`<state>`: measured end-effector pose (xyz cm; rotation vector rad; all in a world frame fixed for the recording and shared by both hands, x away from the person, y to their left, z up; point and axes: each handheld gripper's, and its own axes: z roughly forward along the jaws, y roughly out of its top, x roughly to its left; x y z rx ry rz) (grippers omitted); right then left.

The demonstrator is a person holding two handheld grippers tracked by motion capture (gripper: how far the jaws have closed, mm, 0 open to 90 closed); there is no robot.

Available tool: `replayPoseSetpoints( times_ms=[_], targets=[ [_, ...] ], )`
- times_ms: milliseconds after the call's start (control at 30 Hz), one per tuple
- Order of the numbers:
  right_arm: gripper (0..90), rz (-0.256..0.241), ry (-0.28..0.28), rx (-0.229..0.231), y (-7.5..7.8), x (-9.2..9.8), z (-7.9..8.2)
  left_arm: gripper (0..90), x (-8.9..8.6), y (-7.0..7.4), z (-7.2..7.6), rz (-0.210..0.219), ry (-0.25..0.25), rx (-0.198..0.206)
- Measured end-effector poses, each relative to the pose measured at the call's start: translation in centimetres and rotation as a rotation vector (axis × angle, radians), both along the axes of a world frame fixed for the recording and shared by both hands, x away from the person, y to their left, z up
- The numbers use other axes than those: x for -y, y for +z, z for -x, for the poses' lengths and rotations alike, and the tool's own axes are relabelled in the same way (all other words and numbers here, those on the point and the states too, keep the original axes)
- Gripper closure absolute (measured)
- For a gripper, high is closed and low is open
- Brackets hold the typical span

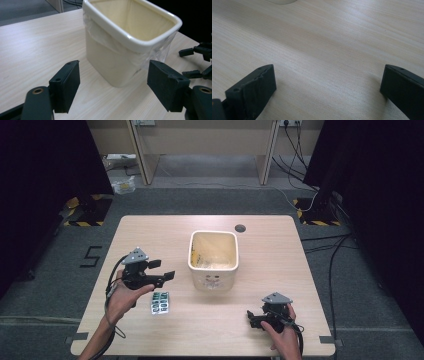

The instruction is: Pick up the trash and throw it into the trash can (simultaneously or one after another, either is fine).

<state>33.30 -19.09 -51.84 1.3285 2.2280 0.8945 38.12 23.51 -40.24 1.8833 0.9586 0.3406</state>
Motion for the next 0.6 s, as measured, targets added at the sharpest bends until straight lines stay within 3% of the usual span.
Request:
replayPoseSetpoints(
  times_ms=[233, 600],
  targets=[
    [0.3, 0.000, 0.000, 0.000, 0.0, 0.0, 0.0, 25.5, -0.3, -2.4, 0.8, -0.019, 0.030, -0.015],
    [0.3, 0.000, 0.000, 0.000, 0.0, 0.0, 0.0, 25.5, -0.7, -4.6, 1.3, -0.040, 0.067, -0.016]
  ],
)
